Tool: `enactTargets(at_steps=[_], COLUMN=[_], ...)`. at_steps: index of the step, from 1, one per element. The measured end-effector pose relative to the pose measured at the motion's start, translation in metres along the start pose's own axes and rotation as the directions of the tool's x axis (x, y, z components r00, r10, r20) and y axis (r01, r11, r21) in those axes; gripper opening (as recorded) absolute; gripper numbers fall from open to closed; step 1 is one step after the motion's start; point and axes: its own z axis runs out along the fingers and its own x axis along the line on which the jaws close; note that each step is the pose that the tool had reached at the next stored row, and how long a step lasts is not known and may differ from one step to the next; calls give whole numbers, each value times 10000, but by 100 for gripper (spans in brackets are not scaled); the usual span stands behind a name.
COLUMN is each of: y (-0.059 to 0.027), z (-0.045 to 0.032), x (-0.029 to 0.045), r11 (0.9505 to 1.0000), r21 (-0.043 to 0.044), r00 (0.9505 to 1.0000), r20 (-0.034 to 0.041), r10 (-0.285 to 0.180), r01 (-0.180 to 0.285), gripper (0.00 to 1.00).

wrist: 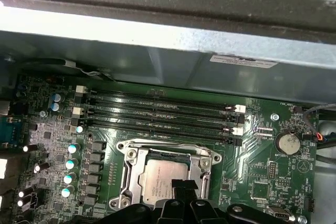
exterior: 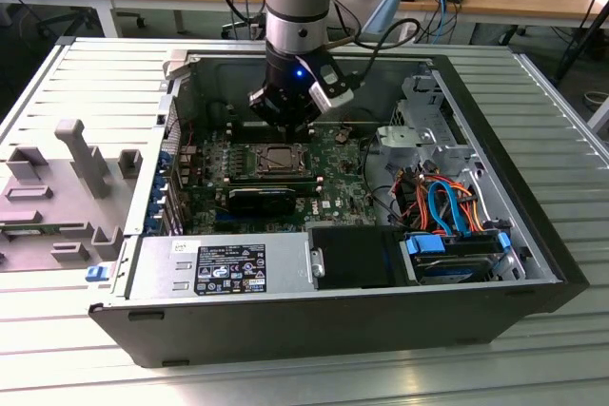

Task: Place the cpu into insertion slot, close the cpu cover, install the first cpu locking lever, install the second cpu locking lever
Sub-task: 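Install the second cpu locking lever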

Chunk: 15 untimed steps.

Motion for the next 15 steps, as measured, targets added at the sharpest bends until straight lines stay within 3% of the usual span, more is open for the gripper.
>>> enactTargets(at_steps=[7,10,15], y=[-15,-135,-189], z=[-7,-6,9], x=[2,16,23], r11=[10000,10000,9997], r21=[2,0,5], r00=[10000,10000,9997], r20=[-2,1,8], r10=[-2,40,239], r01=[2,-40,-239], gripper=[11,11,11])
